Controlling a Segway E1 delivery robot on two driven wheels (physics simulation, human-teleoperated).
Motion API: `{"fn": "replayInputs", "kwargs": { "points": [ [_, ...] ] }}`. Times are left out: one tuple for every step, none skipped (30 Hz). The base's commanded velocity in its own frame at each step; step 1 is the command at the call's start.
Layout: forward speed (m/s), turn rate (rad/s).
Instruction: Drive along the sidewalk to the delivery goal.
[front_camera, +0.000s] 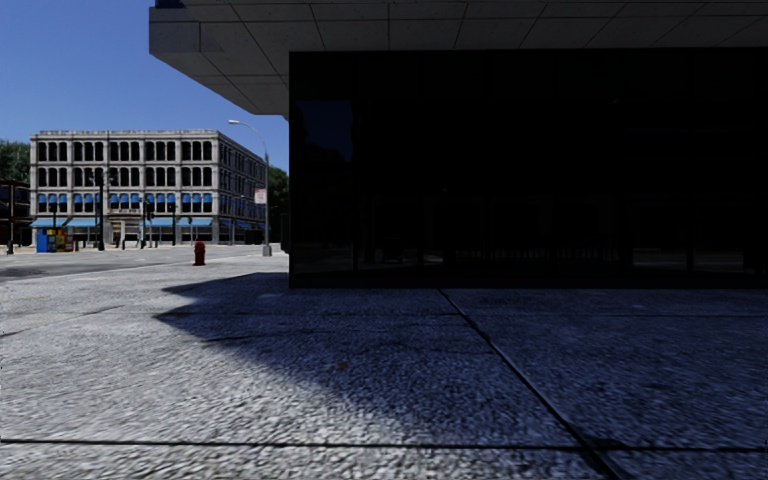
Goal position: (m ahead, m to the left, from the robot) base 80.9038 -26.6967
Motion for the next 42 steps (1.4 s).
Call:
{"fn": "replayInputs", "kwargs": {
  "points": [
    [1.34,0.53],
    [1.69,0.61],
    [1.87,0.67],
    [1.87,0.67],
    [1.91,0.7],
    [1.93,0.71],
    [1.93,0.71],
    [1.93,0.71],
    [1.93,0.71],
    [1.93,0.71],
    [1.93,0.71],
    [1.93,0.71],
    [1.93,0.71],
    [1.93,0.7],
    [1.93,0.69],
    [1.93,0.68],
    [1.93,0.68],
    [1.93,0.67],
    [1.93,0.67],
    [1.93,0.67],
    [1.93,0.67],
    [1.93,0.66],
    [1.93,0.63],
    [1.93,0.57],
    [1.93,0.57],
    [1.93,0.43],
    [1.93,0.0],
    [1.93,0.0],
    [1.93,0.0],
    [1.93,0.0],
    [1.93,0.0],
    [1.93,0.0],
    [1.93,0.0],
    [1.93,0.0],
    [1.93,0.0],
    [1.93,0.0],
    [1.93,0.0],
    [1.93,0.0],
    [1.93,0.0],
    [1.93,0.0],
    [1.93,0.0],
    [1.93,0.0]
  ]
}}
